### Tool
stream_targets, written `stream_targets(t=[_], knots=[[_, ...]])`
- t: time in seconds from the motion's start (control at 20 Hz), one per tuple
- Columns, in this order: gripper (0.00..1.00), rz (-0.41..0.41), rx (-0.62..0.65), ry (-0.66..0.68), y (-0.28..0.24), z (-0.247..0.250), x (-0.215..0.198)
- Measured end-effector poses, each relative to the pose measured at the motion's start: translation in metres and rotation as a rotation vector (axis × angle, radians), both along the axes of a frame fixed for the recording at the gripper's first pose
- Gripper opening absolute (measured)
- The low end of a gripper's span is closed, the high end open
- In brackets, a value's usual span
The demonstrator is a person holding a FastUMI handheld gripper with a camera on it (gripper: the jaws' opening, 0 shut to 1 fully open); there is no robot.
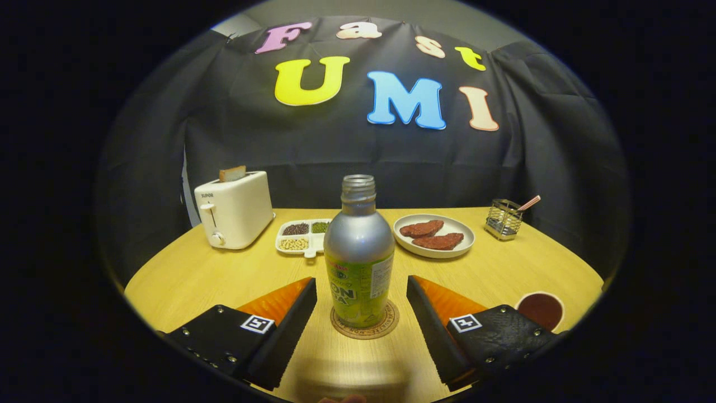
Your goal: Take the bottle from table, then pour the juice into the cup, finally place the bottle on the coaster
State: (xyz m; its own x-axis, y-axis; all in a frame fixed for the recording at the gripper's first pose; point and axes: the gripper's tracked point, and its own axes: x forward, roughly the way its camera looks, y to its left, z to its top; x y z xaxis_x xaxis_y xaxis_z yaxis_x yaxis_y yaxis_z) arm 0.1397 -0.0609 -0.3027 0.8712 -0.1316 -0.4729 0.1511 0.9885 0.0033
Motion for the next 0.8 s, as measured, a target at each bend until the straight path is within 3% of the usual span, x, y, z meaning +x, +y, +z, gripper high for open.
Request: stream_targets(t=[0.45,0.8], knots=[[0.98,0.045,0.015,-0.221,0.018,0.161,-0.066],[0.98,0.130,0.012,-0.294,0.046,0.225,-0.112]])
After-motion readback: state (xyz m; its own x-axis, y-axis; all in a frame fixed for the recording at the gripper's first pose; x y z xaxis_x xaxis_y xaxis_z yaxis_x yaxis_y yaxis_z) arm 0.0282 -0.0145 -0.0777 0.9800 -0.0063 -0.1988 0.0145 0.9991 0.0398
